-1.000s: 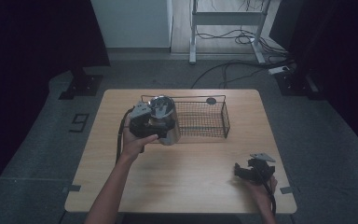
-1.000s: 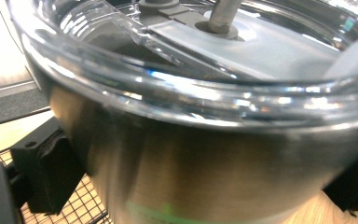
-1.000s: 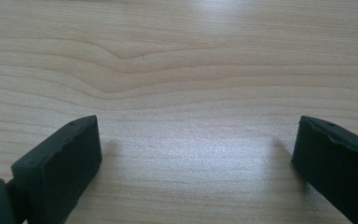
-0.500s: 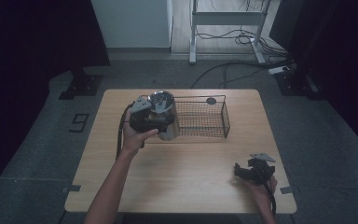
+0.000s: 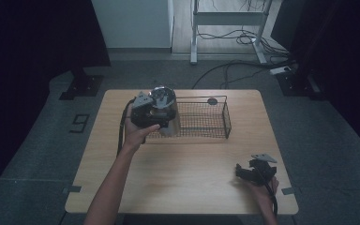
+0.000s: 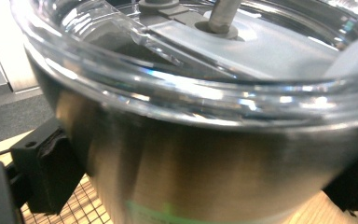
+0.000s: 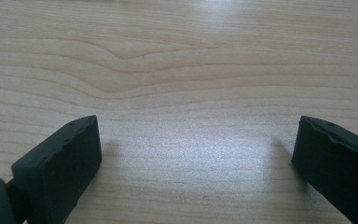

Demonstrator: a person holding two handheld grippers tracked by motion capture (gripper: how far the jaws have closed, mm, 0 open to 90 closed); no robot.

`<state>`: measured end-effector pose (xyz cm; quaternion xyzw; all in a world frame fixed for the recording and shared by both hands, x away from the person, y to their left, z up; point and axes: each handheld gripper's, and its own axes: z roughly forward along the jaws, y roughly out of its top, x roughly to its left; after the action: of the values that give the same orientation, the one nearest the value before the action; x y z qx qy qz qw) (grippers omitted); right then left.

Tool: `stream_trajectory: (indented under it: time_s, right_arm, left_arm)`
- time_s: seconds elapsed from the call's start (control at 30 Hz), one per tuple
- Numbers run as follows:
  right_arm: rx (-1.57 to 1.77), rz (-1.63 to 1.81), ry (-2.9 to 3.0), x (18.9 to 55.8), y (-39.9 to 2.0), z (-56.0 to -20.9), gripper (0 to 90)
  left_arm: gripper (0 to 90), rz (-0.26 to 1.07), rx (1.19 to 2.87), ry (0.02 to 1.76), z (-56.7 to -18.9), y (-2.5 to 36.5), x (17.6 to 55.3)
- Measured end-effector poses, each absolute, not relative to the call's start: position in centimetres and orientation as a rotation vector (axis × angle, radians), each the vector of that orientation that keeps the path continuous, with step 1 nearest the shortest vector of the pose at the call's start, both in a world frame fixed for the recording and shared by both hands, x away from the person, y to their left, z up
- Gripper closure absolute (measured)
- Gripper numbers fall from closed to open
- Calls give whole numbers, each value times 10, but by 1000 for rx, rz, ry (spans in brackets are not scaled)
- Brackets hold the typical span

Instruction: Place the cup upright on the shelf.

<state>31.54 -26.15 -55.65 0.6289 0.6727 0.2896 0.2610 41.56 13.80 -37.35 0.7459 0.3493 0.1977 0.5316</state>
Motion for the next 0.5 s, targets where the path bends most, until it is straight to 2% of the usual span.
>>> stream_trajectory:
  time_s: [0.5]
  right_arm:
    - [1701,784,1822,315,-262,-556,10]
  left_arm:
    - [40,496,1776,856,-374,138,427]
